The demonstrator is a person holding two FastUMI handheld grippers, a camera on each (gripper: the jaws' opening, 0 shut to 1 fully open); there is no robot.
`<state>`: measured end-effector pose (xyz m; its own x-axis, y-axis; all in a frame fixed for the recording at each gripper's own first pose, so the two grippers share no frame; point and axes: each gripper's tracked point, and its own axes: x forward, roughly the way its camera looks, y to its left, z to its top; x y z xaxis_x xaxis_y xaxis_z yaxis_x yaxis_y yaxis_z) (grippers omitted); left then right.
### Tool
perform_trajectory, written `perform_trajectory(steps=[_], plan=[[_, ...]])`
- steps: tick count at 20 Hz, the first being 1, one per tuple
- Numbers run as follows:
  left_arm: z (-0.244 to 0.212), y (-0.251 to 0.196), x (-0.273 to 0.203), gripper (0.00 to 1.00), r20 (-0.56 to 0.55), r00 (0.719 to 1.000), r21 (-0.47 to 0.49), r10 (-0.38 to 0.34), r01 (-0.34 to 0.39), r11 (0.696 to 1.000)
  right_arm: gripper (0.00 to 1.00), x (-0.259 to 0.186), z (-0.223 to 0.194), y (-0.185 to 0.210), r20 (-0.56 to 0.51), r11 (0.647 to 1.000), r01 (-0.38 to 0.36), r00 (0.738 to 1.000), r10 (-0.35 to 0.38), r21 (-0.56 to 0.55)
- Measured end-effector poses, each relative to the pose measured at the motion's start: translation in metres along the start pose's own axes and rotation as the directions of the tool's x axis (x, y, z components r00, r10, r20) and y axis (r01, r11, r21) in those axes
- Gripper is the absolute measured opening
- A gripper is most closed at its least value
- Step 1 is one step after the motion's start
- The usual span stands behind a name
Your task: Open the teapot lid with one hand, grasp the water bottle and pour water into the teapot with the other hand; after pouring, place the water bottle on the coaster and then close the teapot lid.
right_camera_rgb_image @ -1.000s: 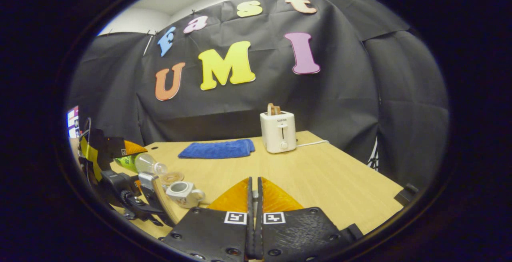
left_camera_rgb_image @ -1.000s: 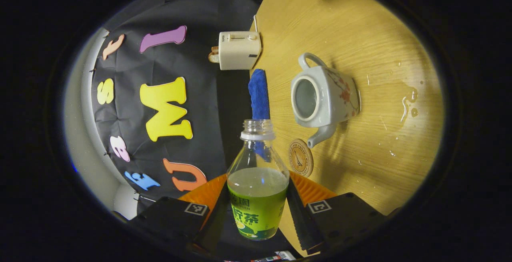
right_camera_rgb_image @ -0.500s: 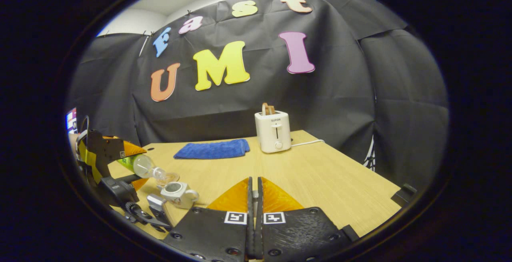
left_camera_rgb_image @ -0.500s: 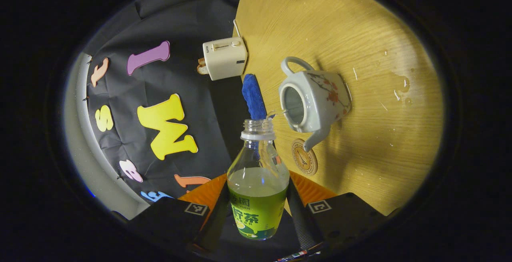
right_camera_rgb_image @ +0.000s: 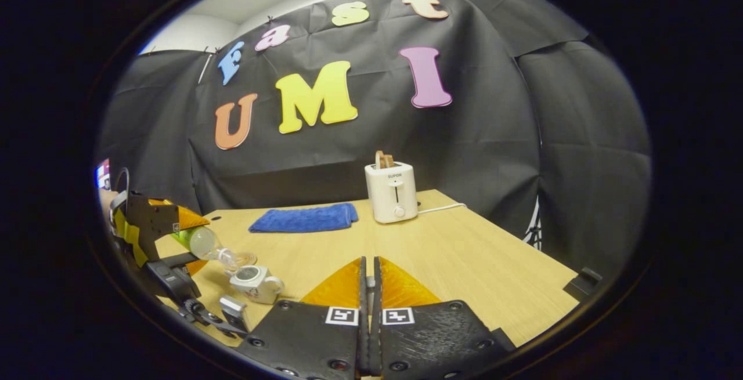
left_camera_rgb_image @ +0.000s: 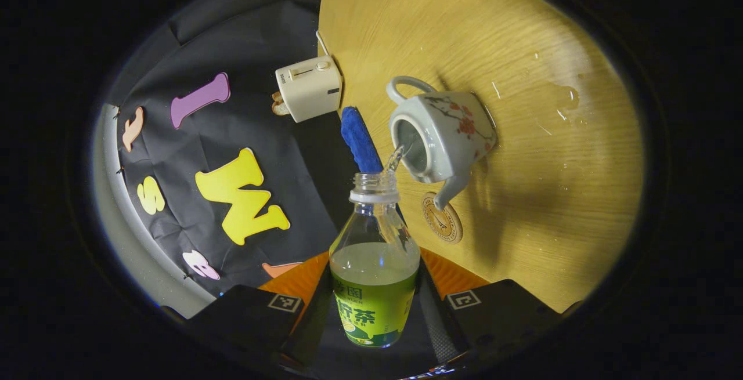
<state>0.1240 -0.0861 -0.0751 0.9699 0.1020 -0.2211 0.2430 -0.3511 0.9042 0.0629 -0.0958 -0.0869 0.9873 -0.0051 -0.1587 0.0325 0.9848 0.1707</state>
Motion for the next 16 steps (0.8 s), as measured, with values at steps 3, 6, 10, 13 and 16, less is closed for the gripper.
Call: perform_trajectory(steps=[3, 6, 10, 13, 16], plan=[[-0.002, 0.002, 0.0, 0.73, -0.01, 1.0, 0.024, 0.01, -0.009, 1.0, 0.0, -0.001, -0.001, 0.0, 0.0, 1.0, 0.002, 1.0, -0.002, -0.002], [-0.001, 0.004, 0.001, 0.76, -0.013, 1.0, 0.046, 0.009, -0.009, 0.999, 0.0, -0.002, 0.0, 0.001, 0.002, 1.0, -0.003, 1.0, 0.003, -0.006], [0.006, 0.016, -0.003, 0.76, 0.003, 0.999, 0.118, 0.037, -0.037, 0.992, 0.0, -0.002, 0.003, 0.003, 0.008, 1.0, -0.007, 1.0, 0.007, -0.01], [0.0, 0.019, -0.003, 0.75, -0.018, 0.999, 0.117, 0.041, -0.038, 0.992, 0.0, -0.003, 0.002, 0.003, 0.006, 1.0, -0.012, 1.0, 0.012, -0.007], [-0.003, 0.02, 0.001, 0.72, -0.028, 0.999, 0.12, 0.04, -0.036, 0.992, 0.0, -0.003, 0.003, 0.002, 0.003, 1.0, -0.005, 1.0, 0.005, -0.008]])
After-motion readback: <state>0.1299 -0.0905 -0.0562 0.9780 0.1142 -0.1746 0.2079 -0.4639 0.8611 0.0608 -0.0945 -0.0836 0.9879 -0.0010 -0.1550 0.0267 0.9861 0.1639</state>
